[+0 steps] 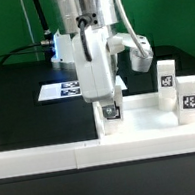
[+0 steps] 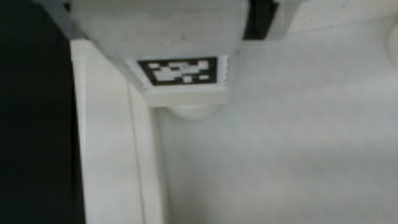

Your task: Assemble square table

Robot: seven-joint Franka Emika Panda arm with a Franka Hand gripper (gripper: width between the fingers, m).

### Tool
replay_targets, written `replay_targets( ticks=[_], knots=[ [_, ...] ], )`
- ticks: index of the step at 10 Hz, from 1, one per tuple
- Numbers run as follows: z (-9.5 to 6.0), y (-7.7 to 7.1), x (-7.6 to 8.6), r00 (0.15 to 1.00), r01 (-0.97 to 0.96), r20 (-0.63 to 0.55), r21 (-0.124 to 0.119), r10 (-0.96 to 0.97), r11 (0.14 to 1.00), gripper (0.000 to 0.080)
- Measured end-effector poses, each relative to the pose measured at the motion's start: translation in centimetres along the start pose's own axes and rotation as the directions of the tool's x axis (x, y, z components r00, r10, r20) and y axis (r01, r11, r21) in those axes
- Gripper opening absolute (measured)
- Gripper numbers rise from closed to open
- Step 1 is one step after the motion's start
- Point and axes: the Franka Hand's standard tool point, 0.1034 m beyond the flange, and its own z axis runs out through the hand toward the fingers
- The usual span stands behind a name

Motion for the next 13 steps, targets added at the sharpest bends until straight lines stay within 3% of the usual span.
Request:
replay_targets(
  ticks=[1,2,3,4,6,9,11,13],
  knots=[
    [0.0,0.0,0.0,1.000,0.022,-0.001,0.000,-0.022,1.000,0.0373],
    [0.0,-0.1,0.0,0.997,0.075,-0.005,0.006,-0.075,0.997,0.0508],
    [0.1,-0.1,-0.3,0.971,0.237,-0.027,0.039,-0.236,0.971,0.0508],
    [0.0,0.2,-0.5,0.917,0.399,-0.034,0.040,-0.397,0.916,0.0627],
    [-0.6,0.1,-0.6,0.745,0.667,-0.045,0.039,-0.666,0.744,0.0648],
    [-0.6,0.0,-0.4,0.620,0.784,-0.056,0.023,-0.783,0.620,0.0649],
    [-1.6,-0.9,-0.2,0.302,0.953,-0.072,0.002,-0.950,0.303,0.0649],
    [-1.3,-0.3,0.3,0.045,0.999,-0.028,-0.024,-0.999,0.046,0.0649]
  ],
)
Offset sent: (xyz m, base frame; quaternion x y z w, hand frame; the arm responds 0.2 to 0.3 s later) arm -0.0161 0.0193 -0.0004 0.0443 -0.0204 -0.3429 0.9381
